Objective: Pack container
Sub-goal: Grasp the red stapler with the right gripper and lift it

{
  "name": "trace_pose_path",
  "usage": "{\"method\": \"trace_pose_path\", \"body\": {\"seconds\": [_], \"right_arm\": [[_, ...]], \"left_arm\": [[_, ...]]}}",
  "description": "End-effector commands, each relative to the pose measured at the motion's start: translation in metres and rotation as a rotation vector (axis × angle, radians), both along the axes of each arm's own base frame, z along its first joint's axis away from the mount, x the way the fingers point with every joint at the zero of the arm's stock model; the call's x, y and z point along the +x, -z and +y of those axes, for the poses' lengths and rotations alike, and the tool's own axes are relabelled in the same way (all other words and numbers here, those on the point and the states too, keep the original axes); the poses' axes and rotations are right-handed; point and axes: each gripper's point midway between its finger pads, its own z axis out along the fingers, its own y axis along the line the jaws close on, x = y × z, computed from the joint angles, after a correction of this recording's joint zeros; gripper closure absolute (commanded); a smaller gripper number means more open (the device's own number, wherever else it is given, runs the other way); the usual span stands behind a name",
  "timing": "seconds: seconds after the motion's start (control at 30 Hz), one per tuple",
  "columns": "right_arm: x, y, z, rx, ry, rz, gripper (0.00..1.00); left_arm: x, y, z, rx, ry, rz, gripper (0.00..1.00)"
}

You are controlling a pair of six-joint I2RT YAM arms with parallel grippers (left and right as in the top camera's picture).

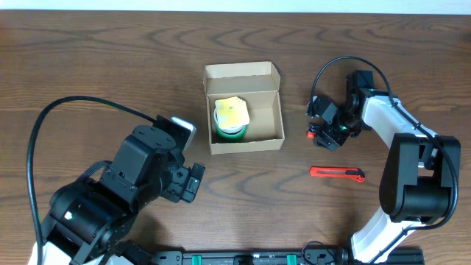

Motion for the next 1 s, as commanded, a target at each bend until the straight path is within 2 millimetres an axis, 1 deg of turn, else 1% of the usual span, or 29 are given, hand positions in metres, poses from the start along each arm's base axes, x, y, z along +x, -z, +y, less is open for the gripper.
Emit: {"method": "trace_pose_path", "body": {"seconds": [0.0,0.03,0.17,0.23,0.27,0.33,0.37,0.4,0.43,0.57,0.7,0.8,0.97], "right_arm": [[-0.013,0.018,0.004,-0.010,-0.023,0.061,0.39],[-0.012,0.018,0.004,-0.010,-0.023,0.059,0.43],[-0.014,0.018,0.004,-0.009,-0.022,0.065,0.66],[-0.014,0.018,0.006,-0.004,-0.003,0.071,0.73],[-0.014,0.018,0.007,0.004,0.014,0.075,0.77],[-0.014,0.017,0.011,0.028,0.043,0.081,0.81],[-0.014,0.016,0.014,0.043,0.053,0.083,0.86],[-0.014,0.016,0.017,0.061,0.067,0.087,0.94],[-0.014,0.015,0.019,0.079,0.081,0.091,0.98],[-0.013,0.010,0.033,0.162,0.205,0.128,0.99],[-0.007,0.001,0.041,0.223,0.407,0.181,0.99],[0.001,-0.013,0.043,0.246,0.537,0.210,0.99],[0.019,-0.056,0.044,0.264,0.670,0.234,0.99]], "left_arm": [[0.000,0.001,0.003,0.009,-0.005,-0.003,0.05],[0.000,0.001,0.003,0.009,-0.005,-0.003,0.05],[0.000,0.001,0.003,0.009,-0.005,-0.003,0.05],[0.000,0.001,0.003,0.009,-0.005,-0.003,0.05],[0.000,0.001,0.003,0.009,-0.005,-0.003,0.05],[0.000,0.001,0.003,0.009,-0.005,-0.003,0.05],[0.000,0.001,0.003,0.009,-0.005,-0.003,0.05],[0.000,0.001,0.003,0.009,-0.005,-0.003,0.05],[0.000,0.001,0.003,0.009,-0.005,-0.003,0.05],[0.000,0.001,0.003,0.009,-0.005,-0.002,0.05],[0.000,0.001,0.003,0.009,-0.005,-0.002,0.05],[0.000,0.001,0.003,0.009,-0.005,-0.003,0.05],[0.000,0.001,0.003,0.009,-0.005,-0.003,0.05]]}}
